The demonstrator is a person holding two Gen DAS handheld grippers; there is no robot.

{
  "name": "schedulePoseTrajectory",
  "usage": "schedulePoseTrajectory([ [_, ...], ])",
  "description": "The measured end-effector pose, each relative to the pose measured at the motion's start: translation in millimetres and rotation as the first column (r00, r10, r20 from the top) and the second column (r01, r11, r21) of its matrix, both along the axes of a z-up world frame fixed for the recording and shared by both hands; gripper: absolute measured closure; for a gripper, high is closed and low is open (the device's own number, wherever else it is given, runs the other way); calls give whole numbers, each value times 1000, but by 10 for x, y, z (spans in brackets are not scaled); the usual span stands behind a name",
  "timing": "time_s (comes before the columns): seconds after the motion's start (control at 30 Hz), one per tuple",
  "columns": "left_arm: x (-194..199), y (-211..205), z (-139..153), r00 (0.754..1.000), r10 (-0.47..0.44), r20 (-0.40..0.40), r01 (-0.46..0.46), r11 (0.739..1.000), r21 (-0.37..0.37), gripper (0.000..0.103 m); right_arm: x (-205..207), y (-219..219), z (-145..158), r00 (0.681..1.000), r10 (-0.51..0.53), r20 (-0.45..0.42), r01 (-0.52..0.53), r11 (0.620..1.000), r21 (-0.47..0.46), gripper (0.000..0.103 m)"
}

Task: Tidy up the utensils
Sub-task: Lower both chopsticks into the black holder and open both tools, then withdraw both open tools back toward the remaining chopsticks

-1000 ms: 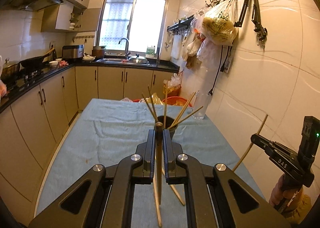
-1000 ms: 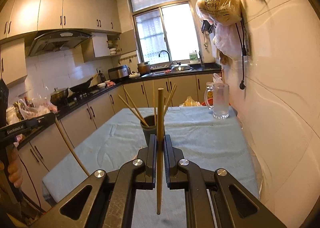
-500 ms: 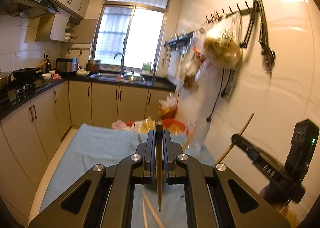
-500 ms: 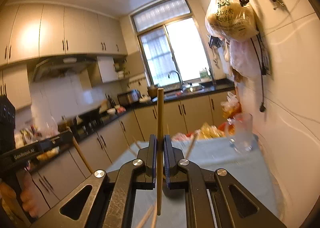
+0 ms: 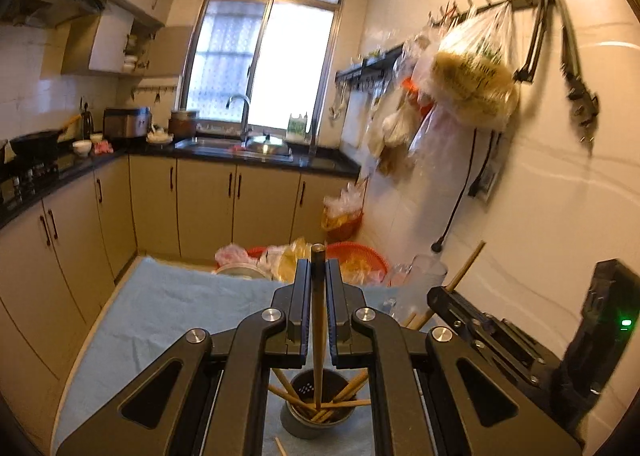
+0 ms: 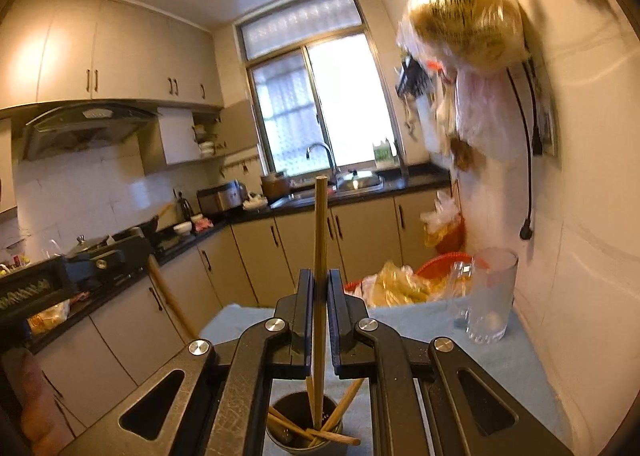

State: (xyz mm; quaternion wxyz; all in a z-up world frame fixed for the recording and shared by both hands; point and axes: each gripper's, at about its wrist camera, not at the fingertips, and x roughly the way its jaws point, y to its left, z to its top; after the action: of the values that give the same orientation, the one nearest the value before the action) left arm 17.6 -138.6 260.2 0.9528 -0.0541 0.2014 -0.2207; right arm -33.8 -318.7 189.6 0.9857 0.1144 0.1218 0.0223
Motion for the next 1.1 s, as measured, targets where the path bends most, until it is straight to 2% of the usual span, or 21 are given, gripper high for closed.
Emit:
schedulePoseTrajectory([
  [0.23,177,-30,-317,996,9,-85,-7,1000,30,96,121,62,-191,998,9,-63,-12,999,-37,96],
  [0.4,79,20,-295,997,21,-74,-19,999,32,96,146,74,-236,996,23,-87,-26,999,-32,94],
  [0.5,-30,71,-265,997,21,-72,-19,999,33,91,111,94,-206,997,19,-80,-23,999,-46,75],
  [0.53,-74,101,-251,997,23,-73,-21,999,29,83,84,95,-184,997,16,-71,-20,999,-49,66],
  [0.57,-125,136,-232,997,26,-72,-24,999,23,74,48,94,-157,998,17,-64,-20,999,-50,63],
  [0.63,-233,214,-196,997,34,-63,-34,999,12,69,-20,93,-100,998,19,-54,-21,998,-52,63],
  [0.7,-365,302,-157,998,38,-57,-38,999,3,68,-128,96,-29,999,21,-41,-23,998,-53,61],
  [0.77,-492,387,-125,998,45,-55,-45,999,-7,63,-264,90,46,1000,20,-24,-21,998,-57,54],
  [0.97,-915,646,-71,997,75,-35,-76,997,-24,56,-668,126,207,1000,27,3,-27,997,-73,45],
  [1.1,-1192,798,-147,994,100,-39,-101,995,-18,47,-958,171,217,999,45,-5,-46,994,-98,36],
])
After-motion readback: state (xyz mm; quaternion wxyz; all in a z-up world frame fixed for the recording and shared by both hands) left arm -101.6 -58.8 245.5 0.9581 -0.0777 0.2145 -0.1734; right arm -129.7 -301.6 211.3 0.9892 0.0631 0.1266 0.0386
